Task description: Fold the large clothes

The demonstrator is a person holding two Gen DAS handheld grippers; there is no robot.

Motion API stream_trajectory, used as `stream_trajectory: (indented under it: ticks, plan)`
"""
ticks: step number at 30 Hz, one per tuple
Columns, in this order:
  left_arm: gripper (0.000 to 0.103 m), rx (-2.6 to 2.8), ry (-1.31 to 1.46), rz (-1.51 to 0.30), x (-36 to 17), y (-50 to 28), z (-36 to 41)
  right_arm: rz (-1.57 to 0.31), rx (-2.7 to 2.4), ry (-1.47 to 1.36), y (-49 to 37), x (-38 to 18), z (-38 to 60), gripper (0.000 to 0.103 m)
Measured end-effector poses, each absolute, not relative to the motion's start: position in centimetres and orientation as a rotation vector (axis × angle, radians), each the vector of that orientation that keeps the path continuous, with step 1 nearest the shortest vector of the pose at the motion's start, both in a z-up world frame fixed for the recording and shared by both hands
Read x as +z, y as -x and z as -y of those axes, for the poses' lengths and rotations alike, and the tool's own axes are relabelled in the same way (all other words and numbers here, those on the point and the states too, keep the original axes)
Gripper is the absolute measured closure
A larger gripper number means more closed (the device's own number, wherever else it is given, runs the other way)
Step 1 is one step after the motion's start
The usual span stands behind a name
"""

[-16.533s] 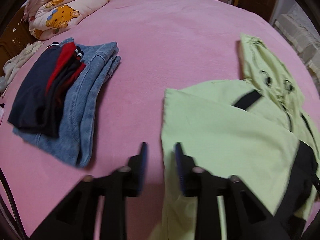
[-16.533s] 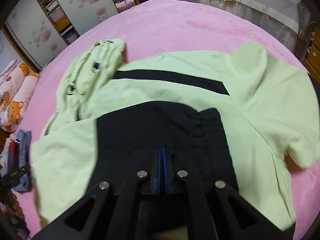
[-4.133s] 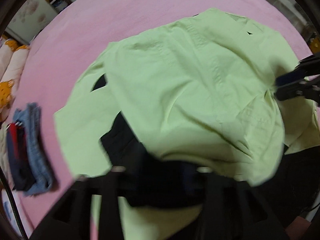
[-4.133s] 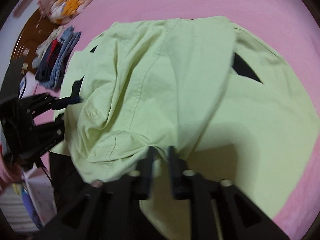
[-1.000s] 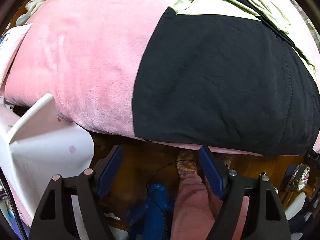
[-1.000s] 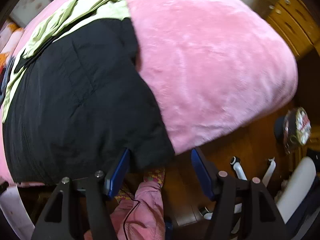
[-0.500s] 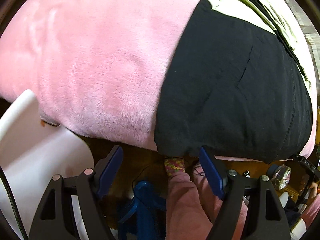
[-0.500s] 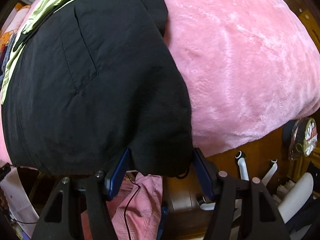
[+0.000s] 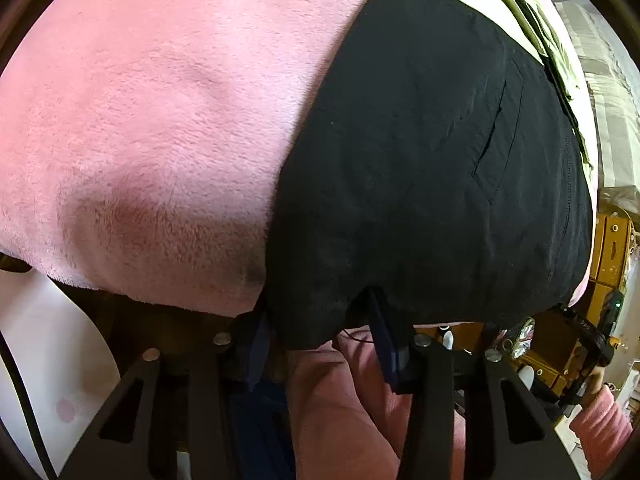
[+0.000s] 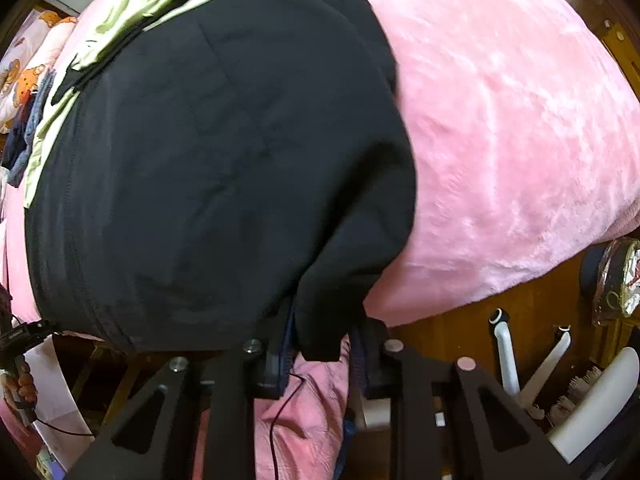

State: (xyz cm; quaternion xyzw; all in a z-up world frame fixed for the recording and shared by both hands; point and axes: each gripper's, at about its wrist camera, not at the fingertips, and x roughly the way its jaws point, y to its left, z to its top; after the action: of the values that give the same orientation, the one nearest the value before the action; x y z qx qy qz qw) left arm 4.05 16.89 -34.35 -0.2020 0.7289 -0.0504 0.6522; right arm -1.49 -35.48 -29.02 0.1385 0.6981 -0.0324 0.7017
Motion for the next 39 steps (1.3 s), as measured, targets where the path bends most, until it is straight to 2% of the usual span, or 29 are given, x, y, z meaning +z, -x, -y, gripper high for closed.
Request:
stream_trajectory:
  ticks: [3,5,8,15,22,29,39]
  plan:
    - [0.07,-0.089,0.455,-1.646,-33.6,-3.9,-16.1,-1.538,-0.08,-0.327,1.3,-28.5,35.0,0.084]
    - [0.08,-0.093,0.447,-1.639,-33.0,-3.5,-15.5,-1.525,-0.081,-0.361,1.4,-28.2,35.0,0.085]
    - [0.083,-0.079,0.428,-1.619,-31.9,-3.2,-14.9,-1.511,-0.084,-0.41,1.8,-27.9,35.4,0.086]
    - [0.088,-0.132,0.529,-1.475,-28.1,-0.3,-13.5,-1.439,-0.087,-0.46,2.4,-25.3,34.2,0.087]
    - [0.09,-0.222,0.641,-1.33,-22.5,-0.3,-12.3,-1.305,-0.022,-0.716,1.7,-20.4,32.6,0.09]
    - [0.091,-0.265,0.736,-1.141,-14.8,-4.4,-12.1,-1.114,0.073,-0.925,-0.2,-15.0,32.9,0.09]
    - [0.094,-0.195,0.807,-0.899,-6.8,-11.6,-14.2,-0.806,0.118,-1.159,-4.9,-9.7,36.8,0.091]
